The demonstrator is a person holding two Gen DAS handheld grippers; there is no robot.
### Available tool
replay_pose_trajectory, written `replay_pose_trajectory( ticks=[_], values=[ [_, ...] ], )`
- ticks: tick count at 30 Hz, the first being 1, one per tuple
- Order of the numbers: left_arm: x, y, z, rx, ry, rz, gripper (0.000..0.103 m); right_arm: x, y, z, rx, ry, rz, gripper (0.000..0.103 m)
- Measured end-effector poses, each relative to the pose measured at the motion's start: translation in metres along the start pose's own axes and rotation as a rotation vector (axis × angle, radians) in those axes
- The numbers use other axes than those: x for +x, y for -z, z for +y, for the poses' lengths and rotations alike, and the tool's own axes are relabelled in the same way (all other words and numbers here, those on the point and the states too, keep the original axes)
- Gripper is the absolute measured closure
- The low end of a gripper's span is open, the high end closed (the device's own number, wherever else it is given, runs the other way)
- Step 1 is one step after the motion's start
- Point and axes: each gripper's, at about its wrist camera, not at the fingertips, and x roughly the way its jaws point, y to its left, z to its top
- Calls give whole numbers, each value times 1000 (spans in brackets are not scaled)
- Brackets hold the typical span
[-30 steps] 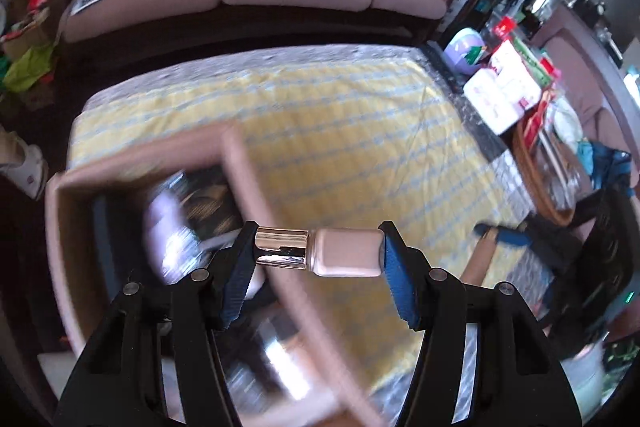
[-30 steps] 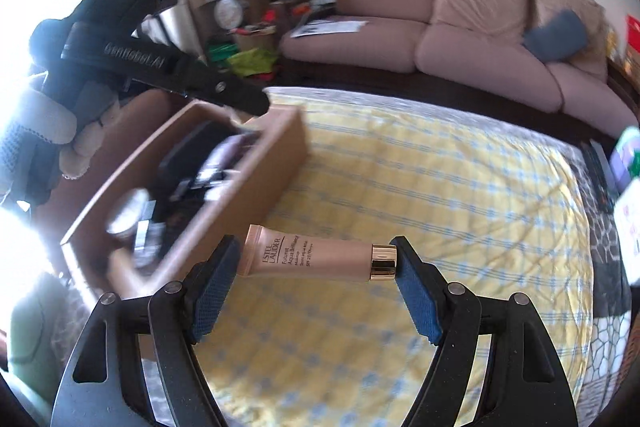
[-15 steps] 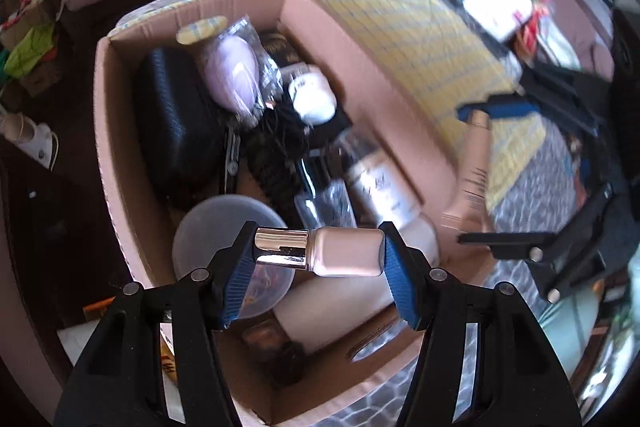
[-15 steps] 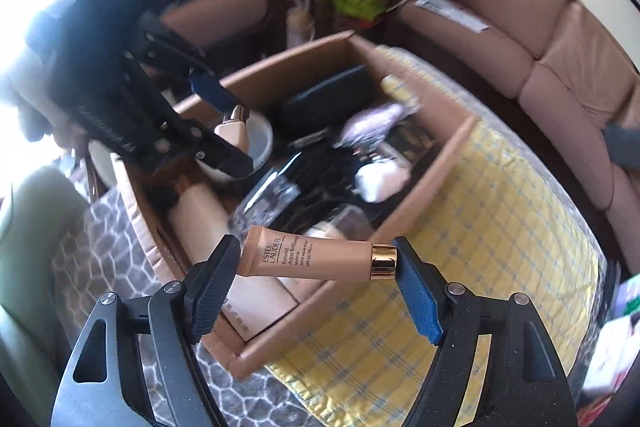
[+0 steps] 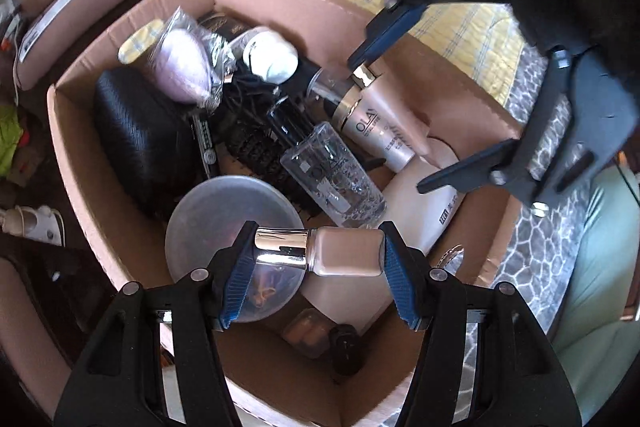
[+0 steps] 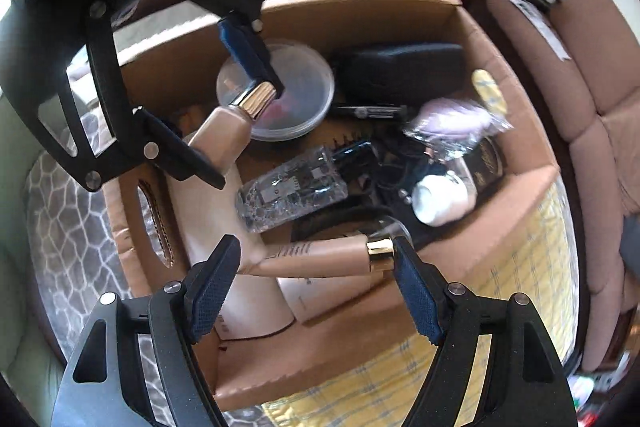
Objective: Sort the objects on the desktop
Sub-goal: 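Carry the beige tube and foundation bottle over the box and lower them in, then open the right tool to release the tube while the left tool releases the bottle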
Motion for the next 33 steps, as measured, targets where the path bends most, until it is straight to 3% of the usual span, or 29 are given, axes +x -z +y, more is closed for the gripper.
replay_pose_trajectory(
  ticks=[5,9,14,18,24,29,33],
  values=[
    [-1,-1,-5,39,29,-16,46,19,-1,3,-73,1,61,25],
    [-2,0,-8,78,30,-23,46,20,1,0,-53,-16,8,24],
    [-1,-1,-14,117,6,-11,46,22,7,-1,-33,15,-56,16],
    [-1,-4,-19,154,-14,-7,46,12,14,-7,22,32,-97,16],
    [4,-2,-36,299,-85,-4,45,-22,45,-26,217,-6,-257,16],
    [5,-9,-38,317,-113,20,43,-42,61,-40,332,-21,-339,13],
    [-9,-16,-29,249,-99,-27,40,-51,69,-32,365,-20,-354,12]
  ],
)
